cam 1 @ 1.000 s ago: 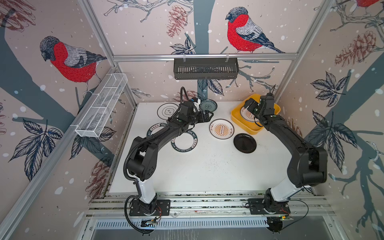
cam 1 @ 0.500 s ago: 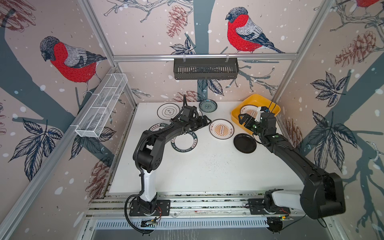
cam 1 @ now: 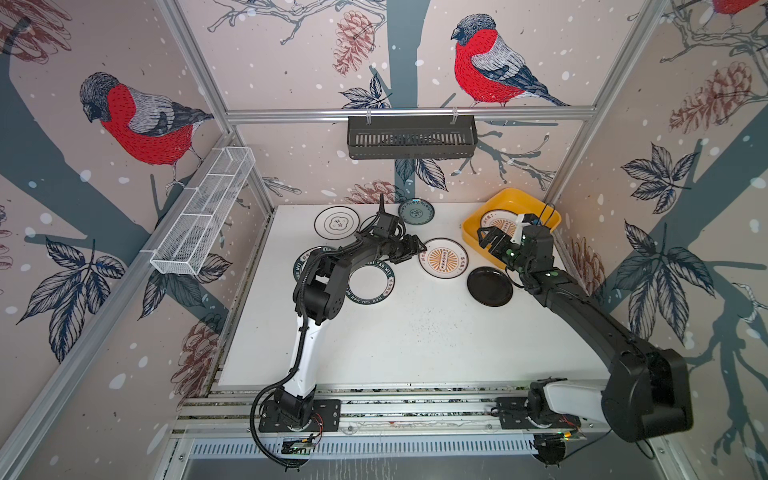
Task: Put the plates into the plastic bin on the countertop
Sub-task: 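Grasp the last sunburst plate's rim with the left gripper while right gripper approaches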
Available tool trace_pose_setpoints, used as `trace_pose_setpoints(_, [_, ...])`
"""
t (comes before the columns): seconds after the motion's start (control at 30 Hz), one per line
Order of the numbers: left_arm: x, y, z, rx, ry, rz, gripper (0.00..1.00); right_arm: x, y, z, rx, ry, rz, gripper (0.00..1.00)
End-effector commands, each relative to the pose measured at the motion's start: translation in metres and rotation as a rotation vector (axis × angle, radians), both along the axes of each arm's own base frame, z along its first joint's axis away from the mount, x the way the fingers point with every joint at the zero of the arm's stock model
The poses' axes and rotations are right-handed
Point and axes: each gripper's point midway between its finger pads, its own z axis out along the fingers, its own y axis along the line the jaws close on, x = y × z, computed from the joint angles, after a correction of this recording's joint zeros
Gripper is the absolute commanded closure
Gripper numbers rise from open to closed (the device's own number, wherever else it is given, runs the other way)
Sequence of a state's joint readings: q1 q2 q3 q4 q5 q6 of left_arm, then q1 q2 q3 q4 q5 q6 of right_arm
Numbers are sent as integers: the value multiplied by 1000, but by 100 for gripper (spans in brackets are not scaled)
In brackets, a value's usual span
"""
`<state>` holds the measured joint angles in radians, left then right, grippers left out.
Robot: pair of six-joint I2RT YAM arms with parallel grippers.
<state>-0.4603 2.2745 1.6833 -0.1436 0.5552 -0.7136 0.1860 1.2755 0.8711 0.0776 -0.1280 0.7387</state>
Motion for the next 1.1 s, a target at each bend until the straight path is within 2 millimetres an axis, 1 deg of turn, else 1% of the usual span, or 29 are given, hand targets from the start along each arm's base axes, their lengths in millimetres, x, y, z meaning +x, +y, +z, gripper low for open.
trace_pose_setpoints(0.0, [2, -3, -5, -15, 15, -9, 30, 1, -8, 1, 4, 8, -44, 0])
trace_pose_setpoints(0.1, [5, -6, -13, -25, 26, -1, 35, 3, -9, -2, -14, 33, -47, 0])
trace_pose_setpoints(0.33, [3, -18, -27, -41, 36, -19, 41, 5, -17, -6, -25, 69, -86, 0])
trace_pose_setpoints(0.5, [4, -18, -35, -35, 41, 13, 46, 4, -21, -7, -37, 85, -93, 1])
trace_pose_setpoints(0.7, [7, -15, -39, -22, 48, 45, 67, -1, -30, -9, -51, 100, -130, 0])
trace_pose_setpoints(0.8, [8, -12, -39, -12, 46, 66, 74, -4, -36, -8, -65, 104, -156, 0])
trace_pose_setpoints(0.97, [8, -10, -34, -27, 42, 93, 86, -6, -37, -6, -69, 102, -148, 0])
trace_pose_setpoints(1.03, [7, -8, -30, -32, 36, 105, 92, -6, -38, -5, -65, 101, -148, 0])
trace_pose_setpoints(1.07, [7, -7, -27, -35, 30, 107, 94, -6, -37, -7, -64, 102, -148, 0])
